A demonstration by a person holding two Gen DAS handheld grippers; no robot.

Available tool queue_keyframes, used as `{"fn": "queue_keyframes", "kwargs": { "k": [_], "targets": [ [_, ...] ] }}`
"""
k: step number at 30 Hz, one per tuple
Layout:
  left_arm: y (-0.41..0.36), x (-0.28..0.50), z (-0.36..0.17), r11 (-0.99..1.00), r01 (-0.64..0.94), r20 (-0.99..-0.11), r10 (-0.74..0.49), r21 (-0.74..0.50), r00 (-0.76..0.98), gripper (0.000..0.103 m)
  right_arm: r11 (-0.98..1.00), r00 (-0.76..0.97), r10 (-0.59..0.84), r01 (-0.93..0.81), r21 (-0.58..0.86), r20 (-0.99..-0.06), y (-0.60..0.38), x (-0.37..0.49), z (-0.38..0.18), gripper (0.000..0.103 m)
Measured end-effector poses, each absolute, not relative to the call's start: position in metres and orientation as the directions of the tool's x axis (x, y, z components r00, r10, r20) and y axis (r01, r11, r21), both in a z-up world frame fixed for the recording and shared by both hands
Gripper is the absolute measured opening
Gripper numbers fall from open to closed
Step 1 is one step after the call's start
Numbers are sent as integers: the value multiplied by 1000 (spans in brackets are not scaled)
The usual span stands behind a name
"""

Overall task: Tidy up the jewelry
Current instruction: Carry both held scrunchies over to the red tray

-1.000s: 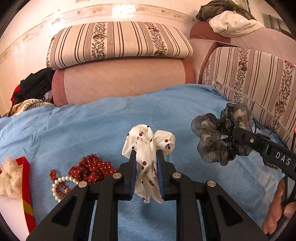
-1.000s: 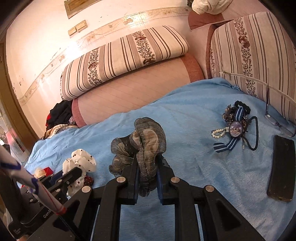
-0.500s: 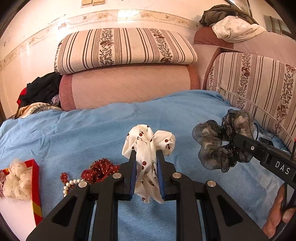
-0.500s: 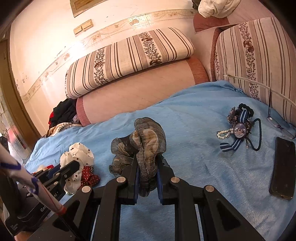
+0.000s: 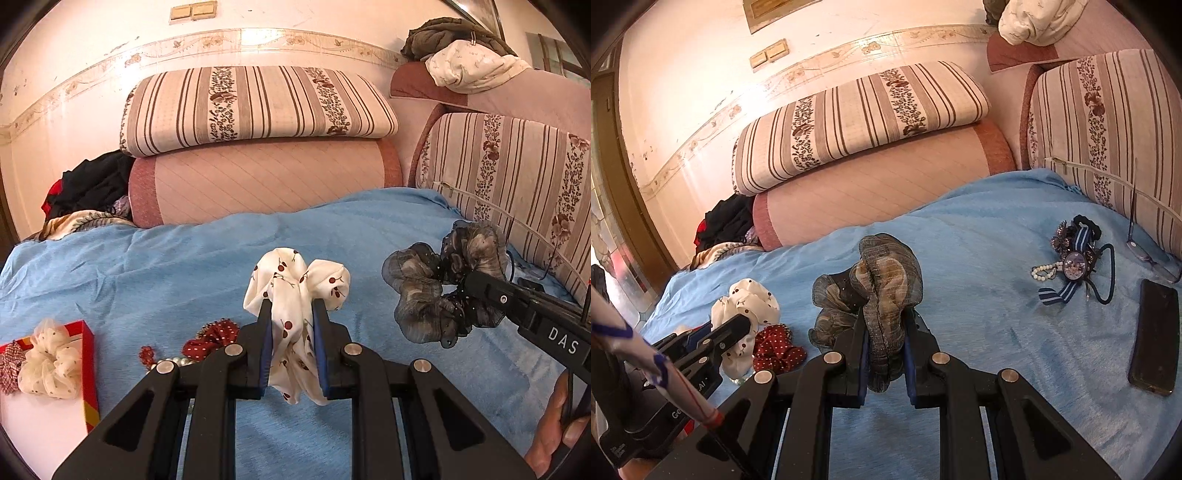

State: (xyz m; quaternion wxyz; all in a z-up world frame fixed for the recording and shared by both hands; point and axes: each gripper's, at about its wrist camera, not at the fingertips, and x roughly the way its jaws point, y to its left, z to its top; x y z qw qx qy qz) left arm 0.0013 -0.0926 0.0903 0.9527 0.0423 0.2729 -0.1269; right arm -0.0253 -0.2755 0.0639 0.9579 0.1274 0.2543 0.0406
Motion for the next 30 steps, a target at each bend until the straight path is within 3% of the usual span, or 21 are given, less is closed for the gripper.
{"fn": "queue_keyframes", "kwargs": {
  "k": [30],
  "targets": [
    [-22,-18,126,988,149,-458,-146,-29,877,19,979,875,171,-98,181,-453,-215,-42,84,17]
  ]
}}
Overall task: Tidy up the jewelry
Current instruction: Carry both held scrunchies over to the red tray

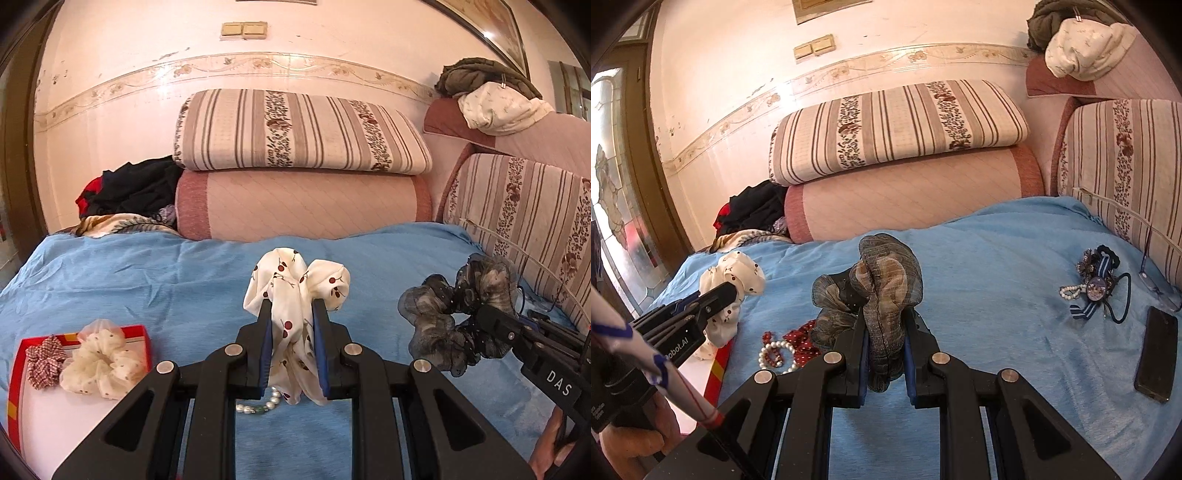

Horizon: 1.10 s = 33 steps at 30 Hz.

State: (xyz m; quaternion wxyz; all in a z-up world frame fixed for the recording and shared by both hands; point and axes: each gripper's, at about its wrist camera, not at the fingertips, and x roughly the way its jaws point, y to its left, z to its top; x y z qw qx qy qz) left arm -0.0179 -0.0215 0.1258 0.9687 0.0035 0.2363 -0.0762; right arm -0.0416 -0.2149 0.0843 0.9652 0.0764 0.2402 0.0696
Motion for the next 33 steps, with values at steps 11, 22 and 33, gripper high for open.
{"fn": "queue_keyframes", "kwargs": {
  "k": [11,22,33],
  "targets": [
    [13,-29,133,994,98,-443,-108,-44,890,19,980,867,188,-132,152,-461,-188,-42,81,17],
    [67,-41,136,997,29,-442,-55,-65,895,19,962,844,261,-187,198,-469,-146,-49,81,17],
    [149,-52,138,987,-106,-455,41,-118,890,19,922,807,367,-249,296,-463,-104,-51,90,17]
  ]
}}
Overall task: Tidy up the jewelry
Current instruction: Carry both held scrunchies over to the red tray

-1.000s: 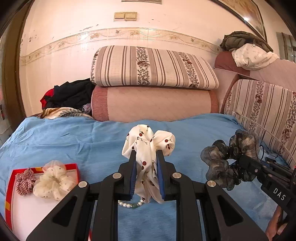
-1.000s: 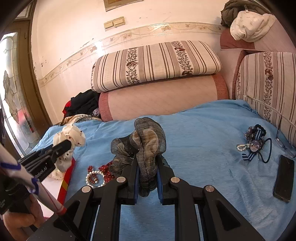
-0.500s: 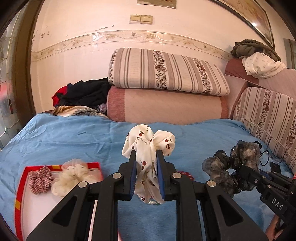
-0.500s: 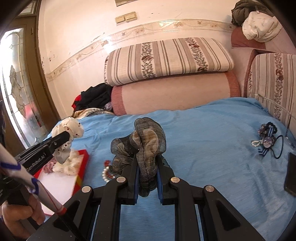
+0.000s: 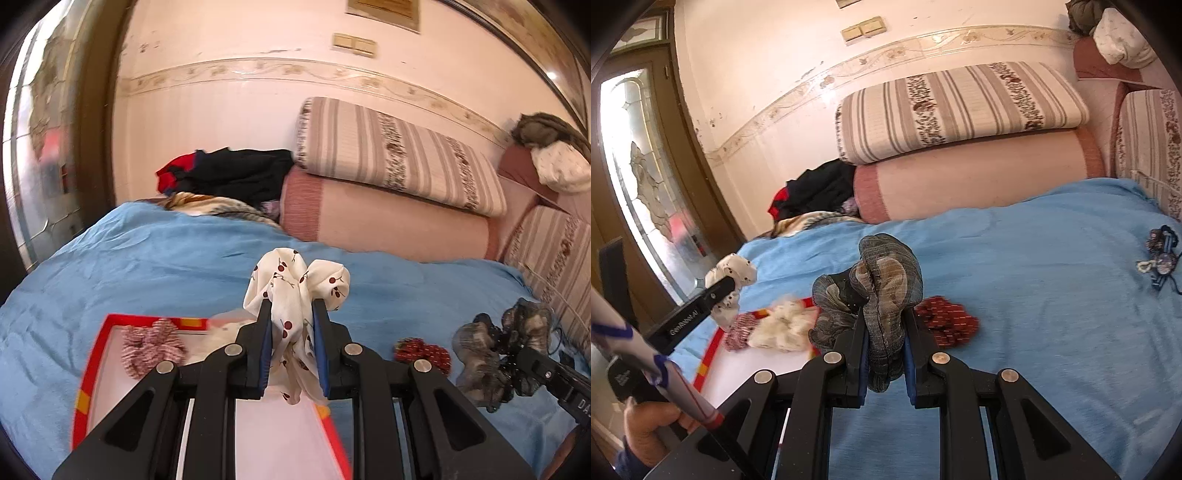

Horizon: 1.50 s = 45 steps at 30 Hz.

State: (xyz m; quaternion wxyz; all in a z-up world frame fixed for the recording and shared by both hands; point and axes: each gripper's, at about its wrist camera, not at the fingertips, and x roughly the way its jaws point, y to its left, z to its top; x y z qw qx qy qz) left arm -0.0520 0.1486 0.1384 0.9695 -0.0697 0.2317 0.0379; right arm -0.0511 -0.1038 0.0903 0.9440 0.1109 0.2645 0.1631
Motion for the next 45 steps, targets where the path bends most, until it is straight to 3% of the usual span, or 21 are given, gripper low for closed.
{"fn": "queue_keyframes", "kwargs": {
  "k": [23,31,45],
  "targets": [
    [277,-112,138,922,-330,-505,190,-204,842,20,846,757,525,-414,335,-390,-36,-69,138,17],
    [302,-94,104,912,-351,-605,160,-212,780,20,820,684,572,-459,343,-453,8,-57,109,17],
    [292,-58,68,927,-361,-703,189,-103,686,20,803,524,589,-463,375,-615,81,-11,31,17]
  ]
}}
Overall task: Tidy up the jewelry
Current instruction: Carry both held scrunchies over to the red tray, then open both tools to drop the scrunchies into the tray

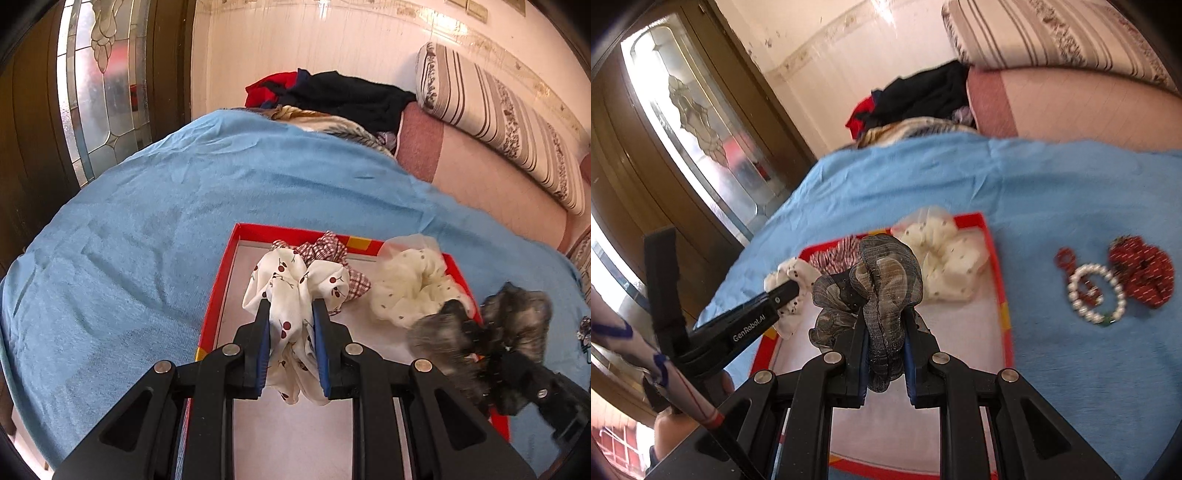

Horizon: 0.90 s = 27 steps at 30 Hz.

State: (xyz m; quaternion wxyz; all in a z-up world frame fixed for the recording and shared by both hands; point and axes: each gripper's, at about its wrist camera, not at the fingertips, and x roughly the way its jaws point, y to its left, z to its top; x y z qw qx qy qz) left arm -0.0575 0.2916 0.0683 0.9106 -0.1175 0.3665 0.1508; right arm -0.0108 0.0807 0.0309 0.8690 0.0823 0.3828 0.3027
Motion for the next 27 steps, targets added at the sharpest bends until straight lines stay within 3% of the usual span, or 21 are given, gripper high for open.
{"fn": "queue_keyframes", "kwargs": {
  "k": [13,19,27],
  "targets": [
    [294,-51,56,924,-376,-723,211,-72,657,21,825,485,551,-439,356,-679,99,13,-1,20],
    [294,-51,58,921,-383,-709,225,-69,668,37,823,482,551,-449,348,-681,99,10,1,31],
    [283,-58,75,921,-386,-657,257,-57,709,41,819,507,559,-461,342,-656,86,-5,15,34]
  ]
}}
